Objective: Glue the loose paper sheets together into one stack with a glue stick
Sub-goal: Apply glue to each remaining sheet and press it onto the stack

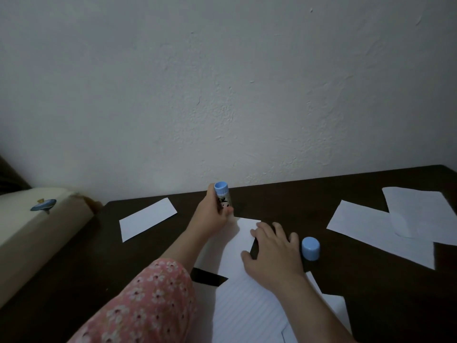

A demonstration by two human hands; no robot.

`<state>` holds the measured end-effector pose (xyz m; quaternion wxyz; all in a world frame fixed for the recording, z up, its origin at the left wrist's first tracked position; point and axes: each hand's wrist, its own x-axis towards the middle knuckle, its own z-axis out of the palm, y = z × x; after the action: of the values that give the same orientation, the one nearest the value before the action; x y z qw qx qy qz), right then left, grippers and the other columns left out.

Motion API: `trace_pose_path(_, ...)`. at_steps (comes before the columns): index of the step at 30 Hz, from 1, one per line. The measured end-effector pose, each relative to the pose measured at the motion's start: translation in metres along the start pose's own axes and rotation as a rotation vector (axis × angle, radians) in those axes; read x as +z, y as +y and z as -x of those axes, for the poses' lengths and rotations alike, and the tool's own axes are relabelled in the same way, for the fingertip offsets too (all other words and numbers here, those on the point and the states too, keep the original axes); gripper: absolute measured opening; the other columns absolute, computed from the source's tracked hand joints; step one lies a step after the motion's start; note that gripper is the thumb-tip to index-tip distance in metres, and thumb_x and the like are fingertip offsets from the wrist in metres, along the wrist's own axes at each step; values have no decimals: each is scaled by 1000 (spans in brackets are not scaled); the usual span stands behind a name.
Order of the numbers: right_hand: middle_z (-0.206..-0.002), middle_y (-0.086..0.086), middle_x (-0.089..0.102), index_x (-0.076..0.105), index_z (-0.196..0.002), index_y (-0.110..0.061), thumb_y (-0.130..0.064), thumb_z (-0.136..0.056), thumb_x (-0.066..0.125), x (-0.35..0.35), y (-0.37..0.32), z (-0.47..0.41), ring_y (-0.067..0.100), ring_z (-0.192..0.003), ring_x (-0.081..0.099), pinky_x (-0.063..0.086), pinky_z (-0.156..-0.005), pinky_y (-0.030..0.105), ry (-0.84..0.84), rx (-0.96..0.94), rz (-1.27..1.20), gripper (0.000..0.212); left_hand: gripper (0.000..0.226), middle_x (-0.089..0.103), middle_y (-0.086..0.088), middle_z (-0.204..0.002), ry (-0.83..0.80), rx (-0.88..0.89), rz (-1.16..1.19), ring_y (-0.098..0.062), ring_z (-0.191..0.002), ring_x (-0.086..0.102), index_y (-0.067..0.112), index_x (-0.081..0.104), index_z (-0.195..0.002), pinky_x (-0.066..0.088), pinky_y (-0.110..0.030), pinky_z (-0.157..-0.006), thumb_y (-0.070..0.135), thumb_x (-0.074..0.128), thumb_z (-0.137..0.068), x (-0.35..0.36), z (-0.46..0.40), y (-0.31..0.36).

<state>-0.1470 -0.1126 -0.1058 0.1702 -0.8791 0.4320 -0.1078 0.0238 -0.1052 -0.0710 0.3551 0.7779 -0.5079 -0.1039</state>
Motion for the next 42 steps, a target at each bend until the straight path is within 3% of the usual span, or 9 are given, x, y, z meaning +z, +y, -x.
trace_pose_path(8,-160,-9,12,27,-148,-33,-54,-93,40,0,0,0,20,-148,2,5,-116,49,-20,17,-5,61,49,49,6,-110,14,-62,47,-8,-99,47,23,32,-130,40,-28,-83,15,60,-91,-3,2,1)
trace_pose_path(13,-160,-10,12,28,-148,-33,-55,-93,40,-1,-1,0,19,-148,2,5,-116,49,-22,23,-14,60,50,52,3,-117,19,-111,126,-11,-105,50,21,32,-132,43,-29,-86,13,59,-91,-6,4,6)
trace_pose_path(17,-160,-10,12,27,-148,-33,-55,-93,39,-1,0,2,19,-148,2,5,-116,48,-22,15,-6,60,47,56,-3,-119,261,-316,583,-19,-107,56,21,34,-133,47,-39,-94,22,59,-93,-14,22,0)
trace_pose_path(21,-159,-9,12,27,-148,-32,-54,-93,38,-1,-1,3,19,-148,3,7,-116,48,-4,11,6,60,32,58,0,-104,503,-433,971,-16,-93,60,26,39,-126,49,-34,-83,30,52,-97,-31,45,-11)
trace_pose_path(24,-159,-10,13,27,-148,-33,-55,-94,37,1,-1,3,19,-147,4,8,-116,46,21,14,27,59,26,60,-8,-104,566,-528,1158,-24,-94,65,24,46,-121,55,-34,-77,29,52,-96,-49,61,-21)
trace_pose_path(30,-155,-9,22,32,-144,-31,-57,-92,39,5,-3,4,15,-145,13,15,-114,42,75,36,50,58,13,60,-10,-111,351,-569,887,-25,-93,57,18,61,-100,44,-31,-67,19,63,-87,-53,84,-34)
trace_pose_path(34,-150,-8,29,33,-141,-30,-57,-90,43,5,-4,6,13,-141,20,20,-111,38,124,45,45,59,40,58,-2,-119,238,-483,912,-23,-105,53,25,61,-123,44,-32,-80,19,66,-84,-50,87,-33)
trace_pose_path(37,-151,-5,26,34,-143,-29,-58,-91,42,5,-5,7,14,-142,19,20,-112,37,121,69,66,61,41,65,1,-116,142,-394,867,-12,-94,57,22,61,-126,44,-26,-76,23,67,-86,-45,88,-27)
trace_pose_path(42,-145,-2,32,41,-139,-27,-59,-90,44,6,-6,7,16,-137,27,23,-110,36,136,108,79,58,43,56,14,-103,285,-351,470,0,-83,56,21,54,-123,44,-13,-64,23,71,-83,-35,84,-25)
